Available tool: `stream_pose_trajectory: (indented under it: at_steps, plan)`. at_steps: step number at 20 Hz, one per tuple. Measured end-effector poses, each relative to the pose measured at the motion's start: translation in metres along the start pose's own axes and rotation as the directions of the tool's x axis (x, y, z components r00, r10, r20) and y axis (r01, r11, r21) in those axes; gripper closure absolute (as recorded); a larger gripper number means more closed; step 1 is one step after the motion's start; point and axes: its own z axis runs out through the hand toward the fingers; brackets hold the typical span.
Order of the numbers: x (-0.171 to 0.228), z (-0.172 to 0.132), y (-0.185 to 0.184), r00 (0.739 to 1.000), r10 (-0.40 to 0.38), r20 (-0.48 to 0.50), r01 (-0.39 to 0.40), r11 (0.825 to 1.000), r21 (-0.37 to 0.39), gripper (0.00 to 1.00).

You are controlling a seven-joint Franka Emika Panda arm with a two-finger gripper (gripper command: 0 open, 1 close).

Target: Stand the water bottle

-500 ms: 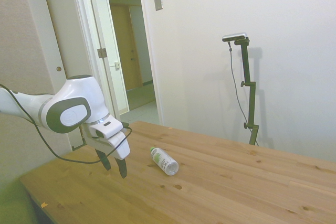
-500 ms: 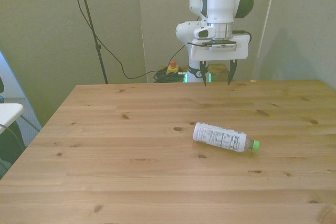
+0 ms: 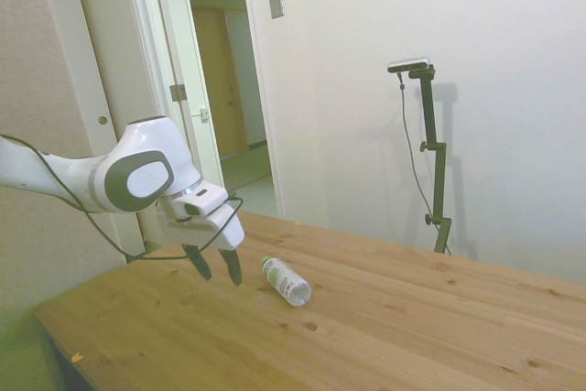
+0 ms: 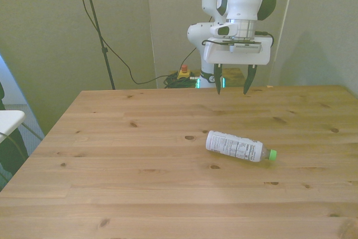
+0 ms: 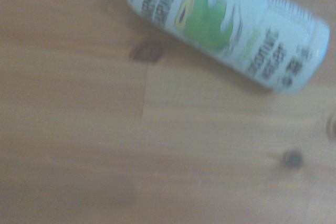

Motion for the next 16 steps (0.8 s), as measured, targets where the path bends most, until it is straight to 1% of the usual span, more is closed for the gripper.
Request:
stream_pose_trajectory:
  at_steps: [2, 5, 7, 9, 12, 15, 16]
  plan:
    - [0.022, 0.008, -0.016, 0.999, -0.037, -0.019, 0.038, 0.999, 0.027, 0.0]
    - [0.047, 0.012, -0.038, 0.993, -0.107, -0.054, 0.11, 0.992, 0.056, 0.0]
    - [0.054, 0.012, -0.055, 0.982, -0.179, -0.056, 0.183, 0.981, 0.06, 0.0]
    - [0.056, 0.01, -0.058, 0.978, -0.197, -0.065, 0.201, 0.977, 0.065, 0.0]
    - [0.06, 0.011, -0.069, 0.96, -0.263, -0.101, 0.271, 0.959, 0.086, 0.0]
    - [0.064, 0.028, -0.08, 0.938, -0.334, -0.098, 0.342, 0.936, 0.083, 0.0]
    - [0.067, 0.036, -0.083, 0.927, -0.365, -0.089, 0.372, 0.924, 0.084, 0.0]
